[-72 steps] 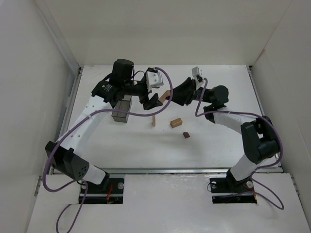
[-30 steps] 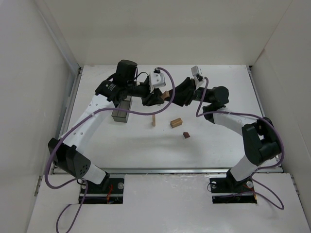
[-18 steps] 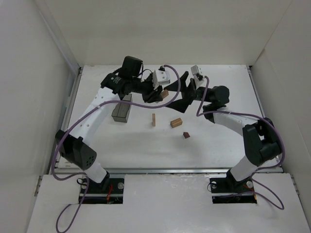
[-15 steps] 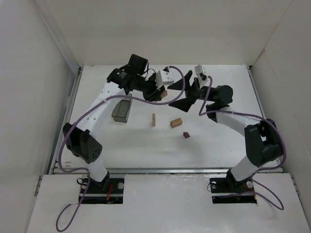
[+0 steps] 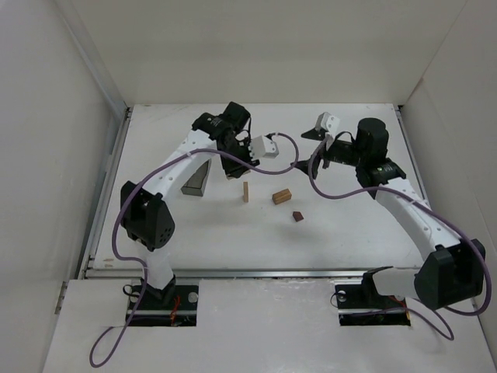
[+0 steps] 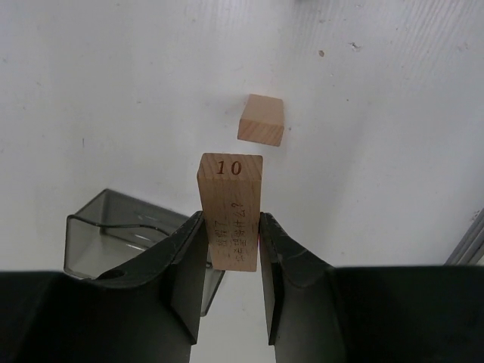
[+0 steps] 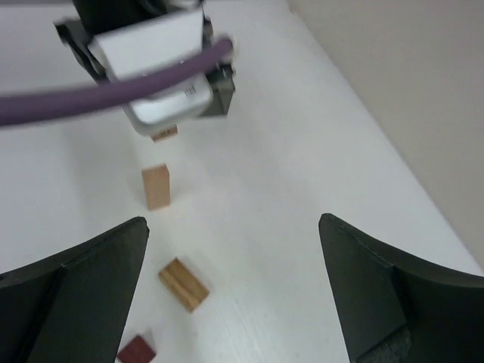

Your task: Build the wood block tower

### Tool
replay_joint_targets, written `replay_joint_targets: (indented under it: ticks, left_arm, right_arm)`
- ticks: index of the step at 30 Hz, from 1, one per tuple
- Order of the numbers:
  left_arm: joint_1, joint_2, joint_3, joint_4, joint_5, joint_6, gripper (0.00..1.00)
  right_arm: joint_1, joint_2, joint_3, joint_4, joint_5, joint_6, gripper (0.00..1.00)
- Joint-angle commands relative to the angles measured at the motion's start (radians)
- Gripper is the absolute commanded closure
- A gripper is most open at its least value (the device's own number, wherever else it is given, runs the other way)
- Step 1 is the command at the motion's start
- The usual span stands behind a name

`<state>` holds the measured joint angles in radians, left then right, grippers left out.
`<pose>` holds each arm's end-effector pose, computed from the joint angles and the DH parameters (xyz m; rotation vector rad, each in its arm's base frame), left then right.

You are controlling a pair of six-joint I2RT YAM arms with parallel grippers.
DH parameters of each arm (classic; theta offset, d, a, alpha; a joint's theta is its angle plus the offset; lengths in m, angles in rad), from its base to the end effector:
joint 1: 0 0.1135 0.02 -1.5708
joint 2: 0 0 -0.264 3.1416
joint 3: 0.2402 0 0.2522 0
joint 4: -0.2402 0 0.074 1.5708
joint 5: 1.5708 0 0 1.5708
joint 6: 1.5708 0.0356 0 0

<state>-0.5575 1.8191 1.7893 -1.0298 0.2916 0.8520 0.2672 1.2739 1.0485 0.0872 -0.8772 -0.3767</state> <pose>0.3208 -0.2121 0.3278 1.7484 1.9029 -0.2761 0.2732 0.1032 0.3564 -1.1090 1.2913 0.6630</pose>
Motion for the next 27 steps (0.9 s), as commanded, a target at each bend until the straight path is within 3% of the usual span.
replay_joint_targets:
  ticks: [1,6,13,27]
  left_arm:
    - [-0.044,-0.003,-0.007,-0.018,-0.034,0.009,1.00]
    - [-0.091,0.029,-0.017,-0.027,-0.054,0.009,1.00]
    - [-0.102,0.049,-0.027,-0.027,-0.074,0.009,1.00]
    - [-0.142,0.109,-0.007,-0.018,-0.143,0.018,1.00]
  right_arm:
    - [-0.008,-0.005,-0.005,-0.265,0.098,-0.208,0.00]
    - [-0.008,-0.005,-0.028,-0.279,0.070,-0.232,0.00]
    - [-0.017,-0.079,-0.100,-0.277,0.184,-0.261,0.00]
    - [-0.026,-0.099,-0.119,-0.277,0.164,-0.271,0.00]
